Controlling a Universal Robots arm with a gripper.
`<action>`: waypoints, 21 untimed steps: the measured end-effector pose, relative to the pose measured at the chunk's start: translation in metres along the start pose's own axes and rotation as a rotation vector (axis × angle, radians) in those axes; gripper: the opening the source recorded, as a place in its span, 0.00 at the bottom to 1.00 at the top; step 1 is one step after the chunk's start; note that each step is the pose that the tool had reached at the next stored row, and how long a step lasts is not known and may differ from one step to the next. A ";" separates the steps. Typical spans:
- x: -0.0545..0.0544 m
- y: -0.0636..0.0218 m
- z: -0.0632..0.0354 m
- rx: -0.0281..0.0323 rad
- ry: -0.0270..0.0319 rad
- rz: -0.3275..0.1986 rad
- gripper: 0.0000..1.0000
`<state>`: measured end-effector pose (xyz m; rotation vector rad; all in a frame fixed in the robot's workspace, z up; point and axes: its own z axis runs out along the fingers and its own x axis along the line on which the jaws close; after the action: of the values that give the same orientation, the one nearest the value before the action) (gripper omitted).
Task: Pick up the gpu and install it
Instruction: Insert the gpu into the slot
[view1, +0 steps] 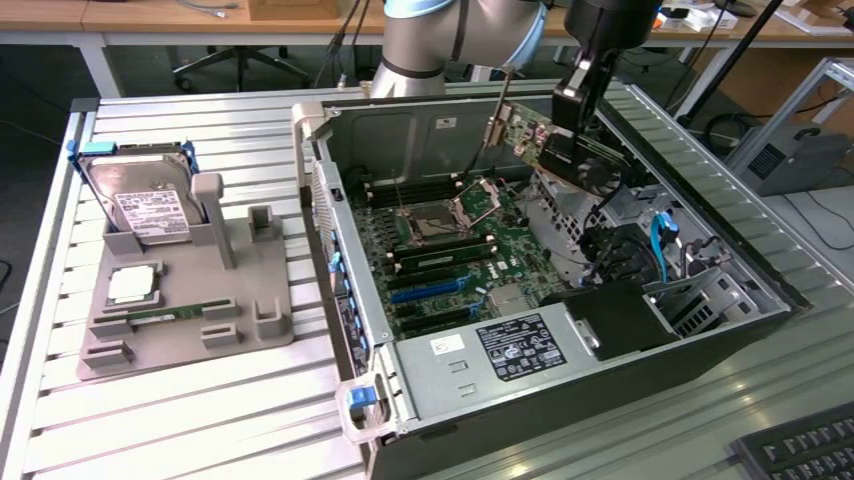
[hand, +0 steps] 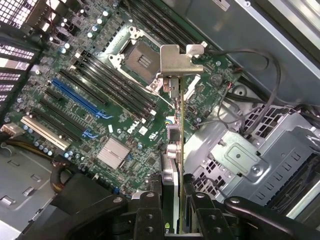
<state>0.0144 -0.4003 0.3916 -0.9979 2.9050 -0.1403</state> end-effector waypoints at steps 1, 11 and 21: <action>0.000 0.0000 0.0000 -0.0002 -0.0005 -0.004 0.27; 0.000 0.0000 0.0000 -0.0013 -0.0043 -0.039 0.27; 0.000 0.0000 0.0000 -0.0025 -0.0080 -0.074 0.27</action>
<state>0.0144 -0.4004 0.3915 -1.1037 2.8632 -0.1363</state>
